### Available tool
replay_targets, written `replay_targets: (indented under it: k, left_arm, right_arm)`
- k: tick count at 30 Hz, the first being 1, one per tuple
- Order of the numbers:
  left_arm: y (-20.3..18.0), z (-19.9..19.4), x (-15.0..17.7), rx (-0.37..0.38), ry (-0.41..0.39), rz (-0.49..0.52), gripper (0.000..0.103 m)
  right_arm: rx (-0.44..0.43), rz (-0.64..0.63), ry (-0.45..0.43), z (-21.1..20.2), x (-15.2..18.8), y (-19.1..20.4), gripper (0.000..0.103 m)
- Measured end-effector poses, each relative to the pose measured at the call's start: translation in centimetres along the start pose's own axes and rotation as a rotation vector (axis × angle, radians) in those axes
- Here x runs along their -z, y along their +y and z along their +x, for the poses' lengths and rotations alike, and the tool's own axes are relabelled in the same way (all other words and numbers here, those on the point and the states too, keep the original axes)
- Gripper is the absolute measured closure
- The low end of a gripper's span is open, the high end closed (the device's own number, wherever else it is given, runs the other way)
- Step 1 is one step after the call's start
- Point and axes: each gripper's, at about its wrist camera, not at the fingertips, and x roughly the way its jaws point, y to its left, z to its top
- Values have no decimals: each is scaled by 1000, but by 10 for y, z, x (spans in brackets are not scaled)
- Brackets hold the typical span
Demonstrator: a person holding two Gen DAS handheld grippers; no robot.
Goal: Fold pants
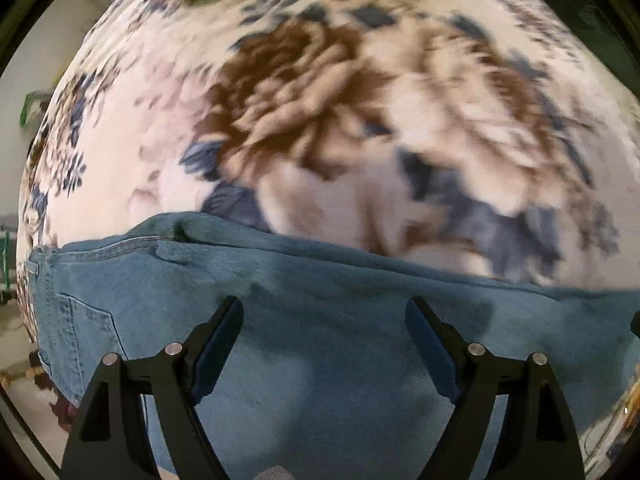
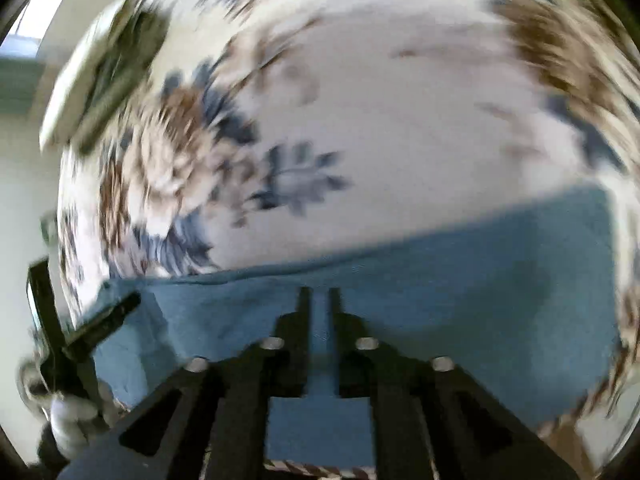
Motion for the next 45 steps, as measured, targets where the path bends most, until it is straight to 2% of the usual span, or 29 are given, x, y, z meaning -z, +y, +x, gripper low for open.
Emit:
replay_targets:
  k: [1,3,6,9,11,13,15,16,19,23,25,26,27,28,29,30,31,34,36,37,40,45]
  left_arm:
    - [-8,-6,2,12,-6,15,19]
    - [-32,-17,7,51,-12,57,19]
    - [-68,-16,8,77,-3,105,19]
    - [-103,-1,5,73,15,142,19]
    - [-119,15,3,52,40,167,19]
    - [-127,26,2,24,54,176,19]
    - [-127,27,1,27,52,165,19]
    - [-126,26,0,32,50,158,19]
    - [-121,22,1,34,50,145,19]
    - [-115,14,0,37,48,129,19]
    - [-109,14,0,36,48,132,19]
    - [-111,14,0,34,46,135,19]
    - [-111,14,2,30,47,140,19]
    - [-111,15,4,26,49,143,19]
    - [-110,15,5,24,49,146,19]
    - [-108,15,5,22,48,148,19]
    - [-106,15,8,20,47,150,19]
    - [-104,13,8,18,43,146,19]
    - [-110,17,5,17,43,146,19]
    - [-111,18,5,18,43,146,19]
    - [-109,14,2,24,43,143,19]
    - [-97,-1,7,35,26,124,19]
  right_arm:
    - [23,30,-31,-13,4,-19,63]
    - [80,76,-84,-33,-1,-56,62]
    - [135,128,-110,-47,-20,-104,61]
    - [137,130,-75,-34,-53,-140,59]
    - [143,107,-13,-20,-67,-151,59]
    - [174,52,-2,-12,-69,-147,61]
    - [243,13,-49,-13,-68,-141,95]
    - [261,6,-75,-15,-66,-138,103]
    - [287,-6,-149,-30,-58,-134,103]
    - [252,27,-234,-60,-50,-141,103]
    - [177,61,-214,-65,-52,-153,103]
    - [102,99,-157,-59,-57,-161,102]
    - [72,122,-118,-56,-60,-166,101]
    - [67,134,-93,-51,-62,-170,88]
    - [51,130,-79,-46,-66,-172,67]
    - [47,121,-76,-43,-67,-171,58]
    - [44,112,-64,-38,-70,-170,56]
    - [72,92,-4,-14,-78,-165,56]
    - [154,28,-44,-13,-76,-153,81]
    - [172,6,-69,-14,-74,-148,89]
    - [218,-60,-161,-30,-62,-130,91]
    - [247,-59,-268,-59,-41,-121,92]
